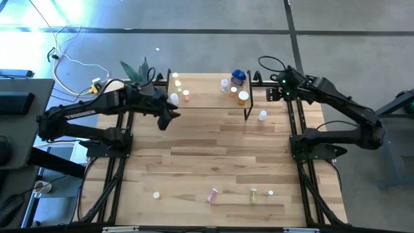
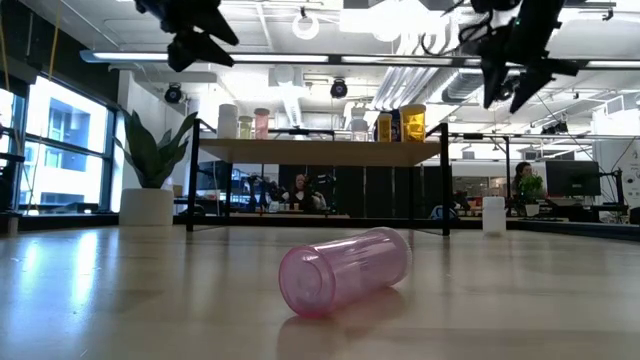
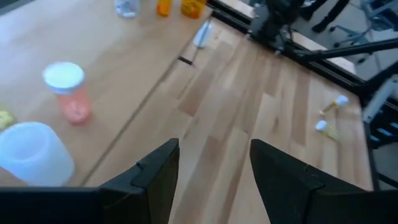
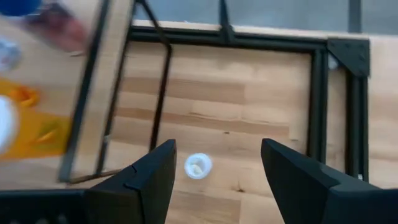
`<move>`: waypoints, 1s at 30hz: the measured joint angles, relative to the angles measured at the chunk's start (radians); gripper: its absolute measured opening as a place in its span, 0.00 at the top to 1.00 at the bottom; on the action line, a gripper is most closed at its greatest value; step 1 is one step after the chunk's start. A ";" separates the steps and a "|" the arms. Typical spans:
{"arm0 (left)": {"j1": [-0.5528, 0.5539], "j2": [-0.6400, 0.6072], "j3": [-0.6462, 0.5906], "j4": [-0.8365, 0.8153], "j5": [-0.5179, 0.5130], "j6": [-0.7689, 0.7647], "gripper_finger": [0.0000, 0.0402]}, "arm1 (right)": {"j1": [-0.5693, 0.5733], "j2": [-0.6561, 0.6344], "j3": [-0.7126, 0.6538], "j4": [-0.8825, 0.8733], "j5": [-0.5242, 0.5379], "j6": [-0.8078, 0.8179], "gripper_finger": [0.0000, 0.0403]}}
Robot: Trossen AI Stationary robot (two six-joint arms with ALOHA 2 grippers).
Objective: Pick and place medicine bottles onto shelf by color
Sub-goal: Put the small transparent pill bottle on the shelf
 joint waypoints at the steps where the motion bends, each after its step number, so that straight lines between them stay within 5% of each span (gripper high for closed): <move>1: -0.010 -0.012 -0.005 0.000 -0.001 -0.005 0.54 | -0.014 0.000 -0.010 0.001 -0.003 0.009 0.44; 15: -0.092 -0.103 -0.036 0.000 -0.009 0.002 0.54 | -0.208 0.001 -0.237 0.220 -0.320 0.167 0.44; 30: -0.093 -0.104 -0.036 0.000 -0.009 0.013 0.54 | -0.071 0.002 -0.432 0.417 -0.270 0.374 0.44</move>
